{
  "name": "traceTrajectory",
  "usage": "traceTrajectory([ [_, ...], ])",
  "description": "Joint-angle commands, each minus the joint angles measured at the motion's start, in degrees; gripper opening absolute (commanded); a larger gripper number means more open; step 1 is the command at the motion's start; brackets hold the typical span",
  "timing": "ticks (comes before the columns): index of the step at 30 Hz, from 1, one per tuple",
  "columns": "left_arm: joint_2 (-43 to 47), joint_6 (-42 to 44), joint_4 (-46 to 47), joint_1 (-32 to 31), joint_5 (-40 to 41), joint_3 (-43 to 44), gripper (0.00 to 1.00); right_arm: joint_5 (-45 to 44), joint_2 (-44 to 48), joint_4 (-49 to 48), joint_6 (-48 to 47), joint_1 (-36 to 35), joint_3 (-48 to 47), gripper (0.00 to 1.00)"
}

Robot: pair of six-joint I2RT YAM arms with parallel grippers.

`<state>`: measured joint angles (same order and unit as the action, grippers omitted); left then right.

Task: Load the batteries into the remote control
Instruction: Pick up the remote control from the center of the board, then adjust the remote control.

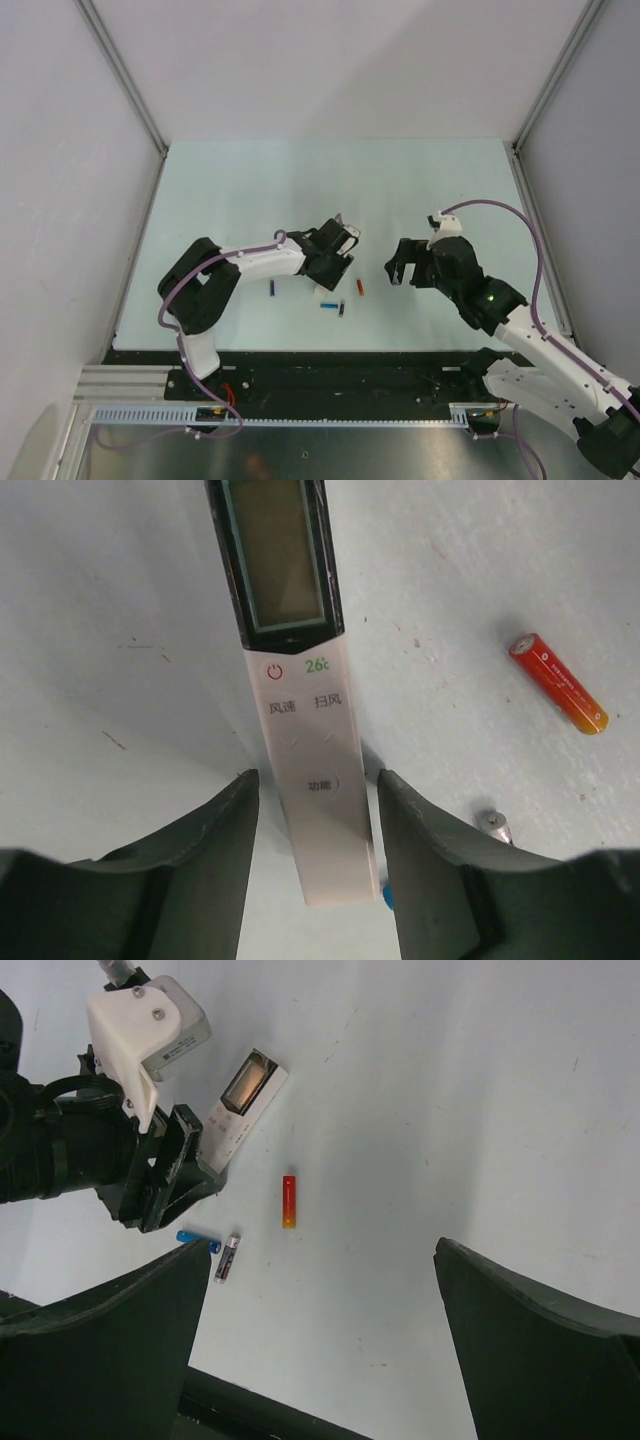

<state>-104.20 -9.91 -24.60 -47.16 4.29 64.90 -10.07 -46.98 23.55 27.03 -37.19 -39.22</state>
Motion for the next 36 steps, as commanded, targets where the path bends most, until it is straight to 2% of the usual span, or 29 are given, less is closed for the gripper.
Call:
traceTrajectory([
  [1, -1.4, 1.7, -0.1, -0.4, -0.9, 1.3, 0.53, -0.4, 1.0, 0.2, -0.2, -0.2, -0.9, 1.0],
  [2, -1.4, 1.8, -0.1, -0.4, -1.1, 1.5, 0.4, 0.0, 1.1, 0.1, -0.1, -0.3, -0.9, 1.0],
  [5, -1.3, 1.8, -0.1, -0.4, -1.2, 1.6, 0.15, 0.0, 1.5, 0.4, 0.1, -0.3, -0.9, 1.0],
  [9, 1.5, 0.9, -0.1, -0.4, -0.4, 1.5, 0.0, 0.1, 2.6, 0.6, 0.3, -0.3, -0.9, 1.0],
  [16, 12.4, -1.6, 2.5, -0.3, -3.8, 2.6, 0.0, 1.5, 5.8, -0.8, 2.9, -0.3, -1.8, 1.0],
  [21, 20.0, -7.0, 10.5, 2.3, -19.3, -0.7, 0.0, 5.5, 9.9, -2.5, 5.3, 0.6, -2.1, 1.0],
  [24, 25.0, -13.0, 22.9, 3.9, -25.5, -6.4, 0.0, 9.3, 11.8, -4.6, 6.2, 1.6, -2.1, 1.0],
  [28, 30.9, -24.1, 41.3, 5.1, -36.6, -16.4, 0.0, 20.0, 13.9, -8.5, 7.3, 4.6, -2.2, 1.0],
  [30, 33.7, -27.2, 50.7, 5.5, -39.3, -21.5, 0.0, 25.0, 14.3, -11.5, 8.7, 6.2, -2.2, 0.99],
  [34, 36.1, -34.6, 62.4, 5.8, -44.2, -26.9, 0.0, 38.5, 13.4, -17.6, 12.8, 11.0, -2.2, 0.99],
  [35, 36.3, -36.1, 64.7, 5.8, -45.3, -28.7, 0.0, 40.0, 13.1, -18.8, 13.4, 11.3, -2.2, 0.99],
  [36, 36.5, -40.0, 70.9, 5.8, -45.9, -29.6, 0.0, 41.4, 12.7, -21.2, 14.5, 11.6, -2.2, 0.99],
])
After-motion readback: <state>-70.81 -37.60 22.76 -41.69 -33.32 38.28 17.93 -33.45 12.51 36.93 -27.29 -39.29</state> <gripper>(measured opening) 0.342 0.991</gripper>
